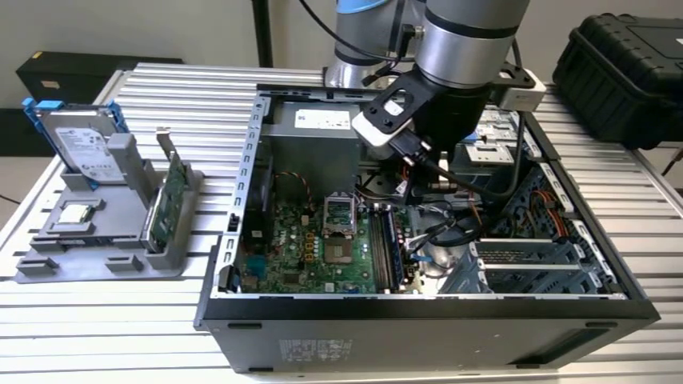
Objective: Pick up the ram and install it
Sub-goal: 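Press down the ram until it locks into place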
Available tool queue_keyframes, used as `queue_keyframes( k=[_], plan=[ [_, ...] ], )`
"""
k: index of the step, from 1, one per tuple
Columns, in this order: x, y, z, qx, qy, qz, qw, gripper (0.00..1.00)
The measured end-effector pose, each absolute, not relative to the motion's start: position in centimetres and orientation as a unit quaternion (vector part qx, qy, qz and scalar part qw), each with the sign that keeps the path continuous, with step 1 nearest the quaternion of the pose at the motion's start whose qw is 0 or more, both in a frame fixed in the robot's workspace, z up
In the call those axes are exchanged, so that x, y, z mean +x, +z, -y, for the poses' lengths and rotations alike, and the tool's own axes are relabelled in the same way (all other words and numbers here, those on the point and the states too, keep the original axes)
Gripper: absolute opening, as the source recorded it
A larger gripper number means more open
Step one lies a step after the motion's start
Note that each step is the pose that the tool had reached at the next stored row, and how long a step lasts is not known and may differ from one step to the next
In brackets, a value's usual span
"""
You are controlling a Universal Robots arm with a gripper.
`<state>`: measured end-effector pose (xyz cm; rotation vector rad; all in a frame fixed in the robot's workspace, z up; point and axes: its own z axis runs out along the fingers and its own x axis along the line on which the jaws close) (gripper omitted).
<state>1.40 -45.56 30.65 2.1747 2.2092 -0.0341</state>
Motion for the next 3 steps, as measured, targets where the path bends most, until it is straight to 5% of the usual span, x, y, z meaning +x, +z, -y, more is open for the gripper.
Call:
queue_keyframes(
  k=[3],
  plan=[
    [1.39,30.65,45.56,0.701,-0.011,-0.712,0.021,0.0]
  ],
)
